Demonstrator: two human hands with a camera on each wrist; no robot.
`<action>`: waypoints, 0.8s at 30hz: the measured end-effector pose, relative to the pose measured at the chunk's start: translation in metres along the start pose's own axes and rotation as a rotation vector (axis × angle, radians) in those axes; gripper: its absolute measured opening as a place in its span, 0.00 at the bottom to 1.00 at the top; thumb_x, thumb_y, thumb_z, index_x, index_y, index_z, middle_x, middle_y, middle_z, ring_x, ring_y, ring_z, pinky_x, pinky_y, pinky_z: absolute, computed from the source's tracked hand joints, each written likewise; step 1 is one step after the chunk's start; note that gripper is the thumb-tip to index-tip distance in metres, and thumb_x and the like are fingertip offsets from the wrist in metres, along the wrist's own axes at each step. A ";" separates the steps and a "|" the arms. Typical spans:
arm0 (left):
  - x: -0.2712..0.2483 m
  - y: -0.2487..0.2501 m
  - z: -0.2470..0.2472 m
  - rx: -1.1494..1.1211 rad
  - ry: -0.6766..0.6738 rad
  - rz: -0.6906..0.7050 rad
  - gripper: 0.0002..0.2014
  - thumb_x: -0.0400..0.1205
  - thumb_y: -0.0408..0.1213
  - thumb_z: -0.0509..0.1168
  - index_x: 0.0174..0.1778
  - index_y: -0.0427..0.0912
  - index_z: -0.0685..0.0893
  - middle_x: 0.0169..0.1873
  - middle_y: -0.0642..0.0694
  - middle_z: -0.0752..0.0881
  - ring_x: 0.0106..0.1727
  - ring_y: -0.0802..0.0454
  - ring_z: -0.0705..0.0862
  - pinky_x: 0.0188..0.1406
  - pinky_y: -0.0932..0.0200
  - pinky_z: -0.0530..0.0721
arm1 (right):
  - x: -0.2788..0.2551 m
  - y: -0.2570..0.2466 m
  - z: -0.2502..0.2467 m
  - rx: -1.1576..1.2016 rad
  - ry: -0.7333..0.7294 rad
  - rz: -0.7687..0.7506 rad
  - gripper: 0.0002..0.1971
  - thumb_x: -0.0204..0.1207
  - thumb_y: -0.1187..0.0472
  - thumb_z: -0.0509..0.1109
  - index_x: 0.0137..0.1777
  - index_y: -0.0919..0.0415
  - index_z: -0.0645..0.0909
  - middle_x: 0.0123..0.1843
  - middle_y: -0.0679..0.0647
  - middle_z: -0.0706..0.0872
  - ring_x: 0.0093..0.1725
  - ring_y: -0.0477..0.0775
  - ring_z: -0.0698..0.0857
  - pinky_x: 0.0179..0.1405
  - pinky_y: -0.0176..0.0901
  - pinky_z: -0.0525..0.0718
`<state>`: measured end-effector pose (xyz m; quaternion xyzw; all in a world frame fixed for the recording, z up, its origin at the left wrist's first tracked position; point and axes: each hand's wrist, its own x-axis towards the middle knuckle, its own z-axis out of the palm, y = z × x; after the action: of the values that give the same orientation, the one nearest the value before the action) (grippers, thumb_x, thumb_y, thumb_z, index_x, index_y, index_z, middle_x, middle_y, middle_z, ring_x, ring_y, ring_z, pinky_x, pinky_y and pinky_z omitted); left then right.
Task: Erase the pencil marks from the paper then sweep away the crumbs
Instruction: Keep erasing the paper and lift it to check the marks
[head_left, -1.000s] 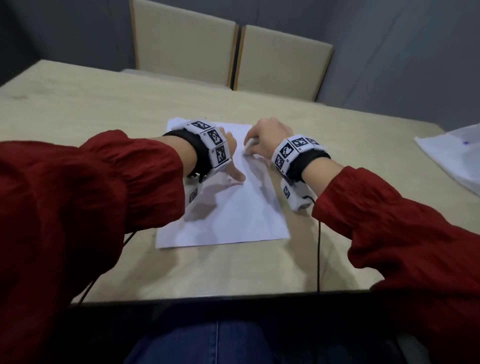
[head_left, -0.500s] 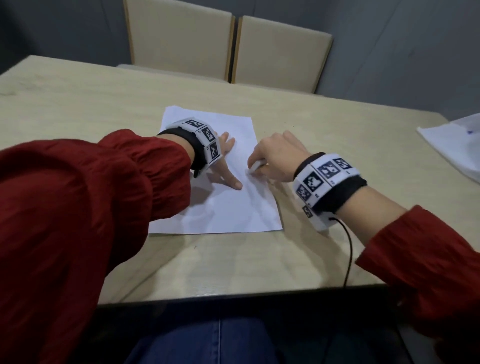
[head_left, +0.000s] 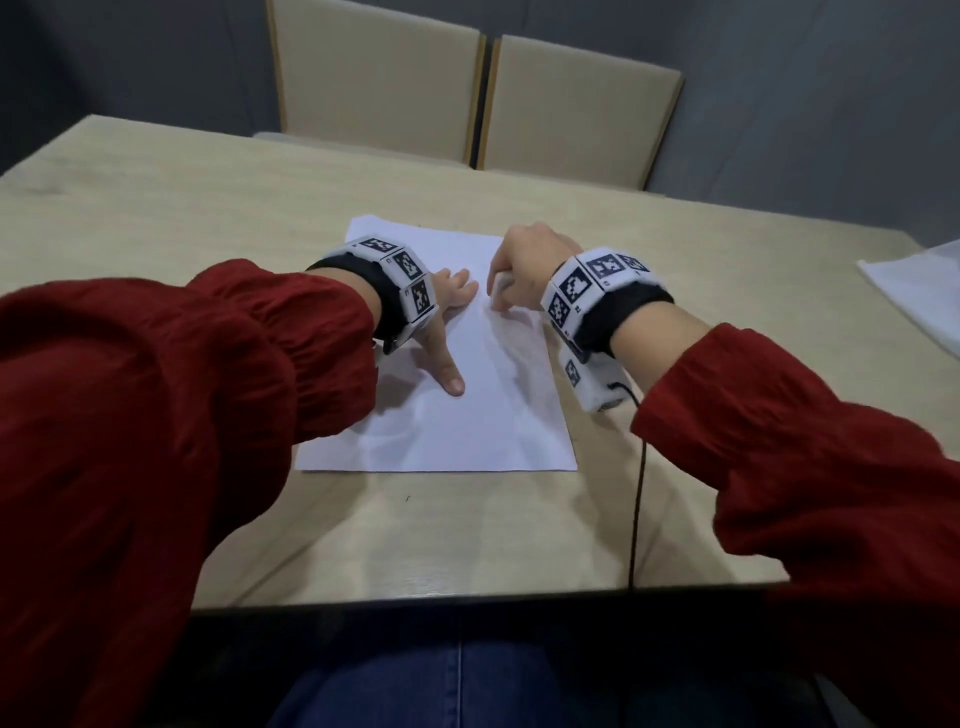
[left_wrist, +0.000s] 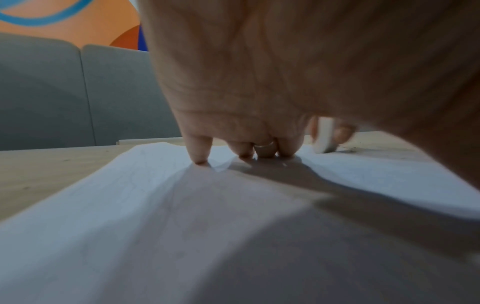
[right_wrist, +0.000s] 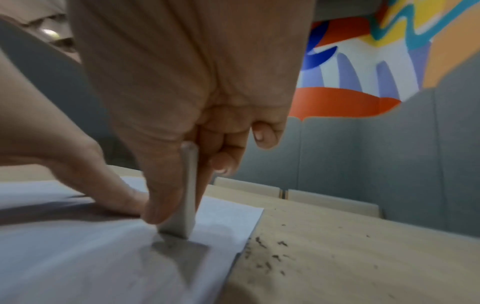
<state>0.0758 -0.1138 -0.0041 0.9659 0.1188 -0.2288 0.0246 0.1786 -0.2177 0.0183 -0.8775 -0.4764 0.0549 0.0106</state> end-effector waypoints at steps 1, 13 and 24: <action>0.000 -0.001 0.000 -0.006 0.002 0.004 0.66 0.66 0.61 0.78 0.85 0.39 0.39 0.85 0.41 0.45 0.85 0.47 0.46 0.83 0.45 0.51 | -0.009 0.002 0.000 -0.011 -0.006 -0.020 0.10 0.62 0.65 0.68 0.37 0.51 0.89 0.33 0.48 0.86 0.41 0.59 0.87 0.32 0.41 0.79; -0.001 0.000 0.001 0.038 0.020 0.008 0.66 0.63 0.63 0.78 0.85 0.36 0.45 0.84 0.39 0.51 0.84 0.44 0.52 0.82 0.43 0.56 | -0.047 0.006 -0.011 0.060 0.011 0.003 0.09 0.70 0.60 0.73 0.46 0.46 0.91 0.36 0.44 0.86 0.42 0.52 0.83 0.38 0.39 0.78; -0.002 -0.001 0.001 0.039 0.014 0.006 0.67 0.65 0.63 0.78 0.85 0.37 0.40 0.85 0.40 0.46 0.85 0.46 0.48 0.82 0.46 0.53 | -0.091 0.012 -0.012 -0.149 -0.192 -0.108 0.07 0.70 0.57 0.73 0.43 0.44 0.90 0.31 0.39 0.83 0.35 0.45 0.77 0.43 0.39 0.69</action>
<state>0.0736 -0.1137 -0.0045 0.9681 0.1117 -0.2241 0.0055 0.1407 -0.3002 0.0377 -0.8397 -0.5243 0.1021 -0.0974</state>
